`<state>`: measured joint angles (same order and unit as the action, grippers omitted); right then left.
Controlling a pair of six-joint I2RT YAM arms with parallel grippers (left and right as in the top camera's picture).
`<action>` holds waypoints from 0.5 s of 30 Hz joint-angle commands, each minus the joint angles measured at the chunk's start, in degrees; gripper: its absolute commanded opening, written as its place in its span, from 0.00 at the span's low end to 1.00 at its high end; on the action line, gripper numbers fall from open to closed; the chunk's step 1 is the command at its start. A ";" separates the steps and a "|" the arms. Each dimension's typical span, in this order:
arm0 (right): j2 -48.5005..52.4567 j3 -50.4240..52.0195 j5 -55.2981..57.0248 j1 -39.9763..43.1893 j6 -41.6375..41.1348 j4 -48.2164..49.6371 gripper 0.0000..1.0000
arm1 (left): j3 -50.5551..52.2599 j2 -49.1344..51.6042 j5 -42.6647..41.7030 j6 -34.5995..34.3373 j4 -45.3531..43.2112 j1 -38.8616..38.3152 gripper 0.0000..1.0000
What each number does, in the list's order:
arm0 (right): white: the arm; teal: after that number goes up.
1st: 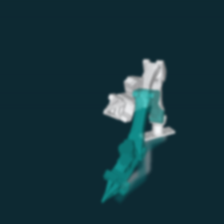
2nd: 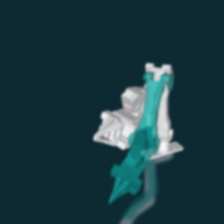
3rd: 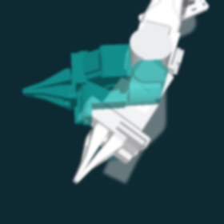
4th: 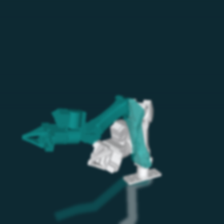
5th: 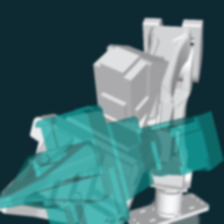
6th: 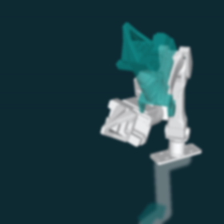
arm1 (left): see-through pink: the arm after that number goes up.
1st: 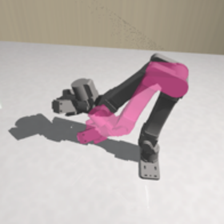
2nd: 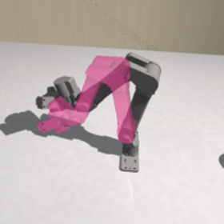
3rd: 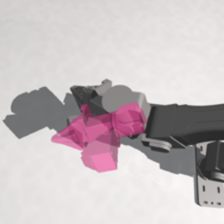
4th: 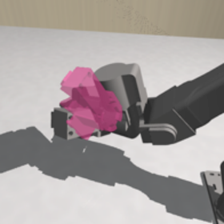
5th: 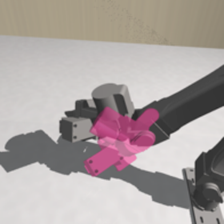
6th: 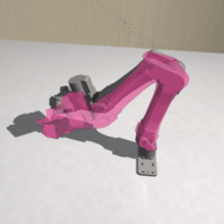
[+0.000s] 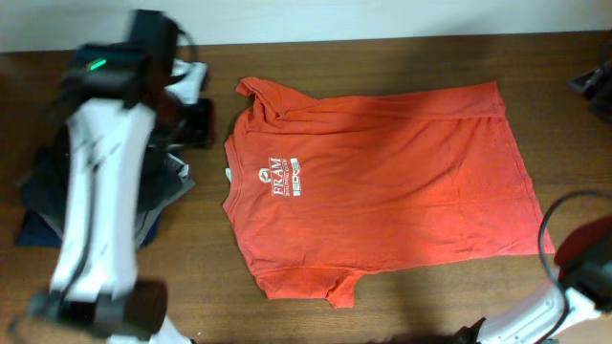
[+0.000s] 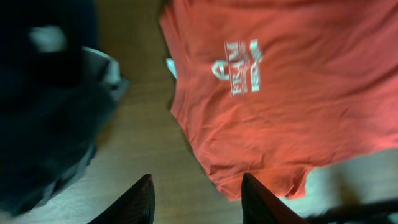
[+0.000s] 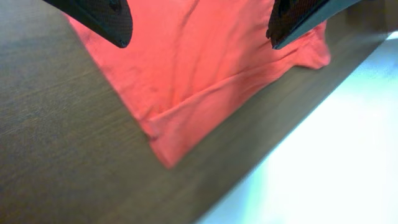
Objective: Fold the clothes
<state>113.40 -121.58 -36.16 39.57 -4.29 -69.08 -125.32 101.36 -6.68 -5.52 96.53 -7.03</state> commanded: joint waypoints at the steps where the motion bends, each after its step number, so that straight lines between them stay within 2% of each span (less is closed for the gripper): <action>1: -6.23 -0.96 -0.96 0.22 0.85 -3.48 0.77 | 1.60 -3.93 -0.37 -2.80 0.17 -1.57 0.46; 7: -8.87 -0.90 1.11 0.02 0.90 -12.37 0.80 | 14.97 -6.80 2.21 -2.86 -0.11 -7.30 0.46; 11: -8.57 0.85 5.14 -1.20 0.92 -16.11 0.80 | 29.83 -6.80 1.51 -8.04 -4.22 -8.72 0.46; 13: -8.57 2.21 7.96 -2.21 0.90 -16.44 0.80 | 37.81 -6.80 -0.72 -8.63 -8.13 -9.09 0.45; 15: -8.57 3.58 9.88 -3.21 0.87 -16.52 0.80 | 45.13 -6.80 -7.34 -8.59 -12.37 -9.40 0.45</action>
<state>104.20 -119.59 -30.76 37.95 -4.03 -85.34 -87.33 94.59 -7.46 -11.77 86.13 -15.99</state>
